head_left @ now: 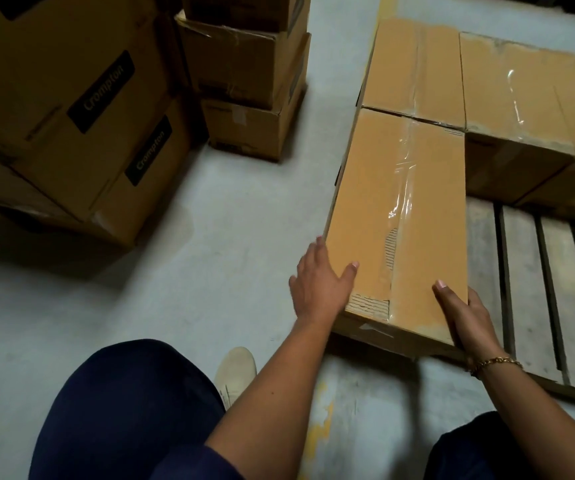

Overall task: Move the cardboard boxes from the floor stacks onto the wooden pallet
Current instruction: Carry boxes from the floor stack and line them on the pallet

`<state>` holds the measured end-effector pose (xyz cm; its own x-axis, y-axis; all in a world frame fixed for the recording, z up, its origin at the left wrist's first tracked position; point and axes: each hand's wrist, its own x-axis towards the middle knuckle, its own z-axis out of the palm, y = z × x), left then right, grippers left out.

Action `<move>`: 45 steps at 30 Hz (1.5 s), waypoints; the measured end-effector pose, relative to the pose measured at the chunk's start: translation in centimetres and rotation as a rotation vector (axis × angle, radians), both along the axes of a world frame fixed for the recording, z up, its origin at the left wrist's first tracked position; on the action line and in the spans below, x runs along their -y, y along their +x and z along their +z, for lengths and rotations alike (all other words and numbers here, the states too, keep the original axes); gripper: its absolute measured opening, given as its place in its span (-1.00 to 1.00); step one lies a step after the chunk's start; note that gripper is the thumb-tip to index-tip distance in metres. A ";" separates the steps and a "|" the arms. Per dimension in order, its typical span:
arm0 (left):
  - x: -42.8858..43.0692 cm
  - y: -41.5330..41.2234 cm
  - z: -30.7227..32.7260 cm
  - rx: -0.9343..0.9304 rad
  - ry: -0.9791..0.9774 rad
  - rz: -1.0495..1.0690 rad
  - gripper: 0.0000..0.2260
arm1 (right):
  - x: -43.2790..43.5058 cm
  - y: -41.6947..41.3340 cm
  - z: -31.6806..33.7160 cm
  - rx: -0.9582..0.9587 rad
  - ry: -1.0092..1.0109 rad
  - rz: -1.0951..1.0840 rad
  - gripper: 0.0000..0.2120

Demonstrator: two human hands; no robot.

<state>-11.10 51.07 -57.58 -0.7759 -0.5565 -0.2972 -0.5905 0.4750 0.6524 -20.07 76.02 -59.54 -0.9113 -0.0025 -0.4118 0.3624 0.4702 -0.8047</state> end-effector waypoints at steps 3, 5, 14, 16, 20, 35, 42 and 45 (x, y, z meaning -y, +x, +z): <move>-1.6 -0.5 0.7 -0.073 -0.262 -0.296 -0.22 | 0.7 0.2 0.1 -0.037 0.058 0.002 -0.10; -2.6 -0.4 0.7 -0.086 -0.383 -0.449 -0.21 | 0.8 0.3 0.0 -0.044 0.074 -0.008 -0.24; -0.8 3.8 -2.2 -0.086 0.379 0.461 -0.07 | 1.0 0.3 0.1 -0.075 0.105 -0.015 -0.32; -0.7 4.1 -2.7 -0.026 0.642 0.455 -0.03 | 1.1 0.4 0.2 -0.071 0.093 -0.023 -0.33; -1.2 4.0 -3.2 -0.028 0.777 0.421 -0.14 | 1.2 0.4 0.2 -0.042 0.061 -0.029 -0.38; -1.2 4.2 -2.6 -0.011 0.717 0.349 -0.15 | 0.9 0.3 0.4 -0.056 0.056 -0.026 -0.39; -1.0 4.1 -2.7 -0.013 0.722 0.357 -0.16 | 0.7 0.0 0.0 -0.050 0.046 -0.034 -0.33; -0.8 4.0 -2.4 -0.013 0.713 0.359 -0.16 | 0.9 -0.1 -0.1 -0.055 0.034 -0.044 -0.32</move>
<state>-7.07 51.90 -59.97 -0.5912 -0.4521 -0.6680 -0.6188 -0.2769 0.7351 -20.15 75.17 -59.66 -0.9314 0.0516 -0.3604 0.3392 0.4824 -0.8076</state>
